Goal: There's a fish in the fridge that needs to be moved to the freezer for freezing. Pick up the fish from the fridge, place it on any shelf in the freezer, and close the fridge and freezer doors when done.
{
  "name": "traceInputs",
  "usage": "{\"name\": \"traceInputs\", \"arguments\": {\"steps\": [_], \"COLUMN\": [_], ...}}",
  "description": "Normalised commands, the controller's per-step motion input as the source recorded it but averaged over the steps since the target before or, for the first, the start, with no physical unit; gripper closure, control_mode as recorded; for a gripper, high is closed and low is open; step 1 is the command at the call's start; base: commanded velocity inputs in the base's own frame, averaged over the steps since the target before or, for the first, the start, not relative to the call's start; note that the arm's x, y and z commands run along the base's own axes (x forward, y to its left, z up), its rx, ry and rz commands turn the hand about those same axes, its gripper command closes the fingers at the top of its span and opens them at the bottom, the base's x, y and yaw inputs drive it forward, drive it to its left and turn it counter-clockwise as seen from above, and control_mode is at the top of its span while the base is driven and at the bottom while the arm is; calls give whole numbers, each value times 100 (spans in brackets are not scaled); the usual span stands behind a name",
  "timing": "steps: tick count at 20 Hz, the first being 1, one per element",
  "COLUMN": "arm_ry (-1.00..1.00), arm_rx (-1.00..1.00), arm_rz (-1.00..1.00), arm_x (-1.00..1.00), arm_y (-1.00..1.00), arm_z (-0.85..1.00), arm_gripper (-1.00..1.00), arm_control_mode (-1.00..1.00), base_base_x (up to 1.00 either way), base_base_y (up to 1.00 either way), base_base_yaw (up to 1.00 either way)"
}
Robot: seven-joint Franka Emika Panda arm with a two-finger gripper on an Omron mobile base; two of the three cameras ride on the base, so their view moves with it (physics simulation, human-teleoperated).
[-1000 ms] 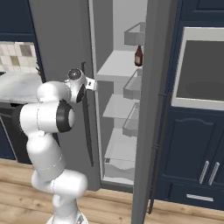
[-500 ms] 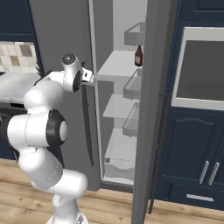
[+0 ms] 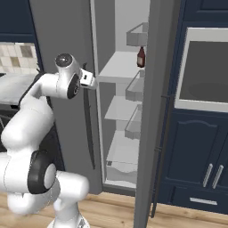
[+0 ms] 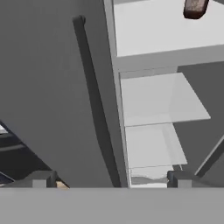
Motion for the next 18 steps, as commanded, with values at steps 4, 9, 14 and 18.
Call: {"name": "traceInputs", "arguments": {"steps": [4,9,14,18], "arm_ry": [-29,1,14,10], "arm_rx": [-3,-4,0,1], "arm_rz": [15,3,-3,-2], "arm_x": [-100,-95,-82,-94], "arm_y": [-9,-32,-64,-54], "arm_z": [17,43,14,1], "arm_gripper": [-100,-100,-100,-100], "arm_control_mode": [-100,-100,-100,-100], "base_base_x": [0,0,0,0], "base_base_y": [0,0,0,0], "base_base_yaw": [0,0,0,0]}}
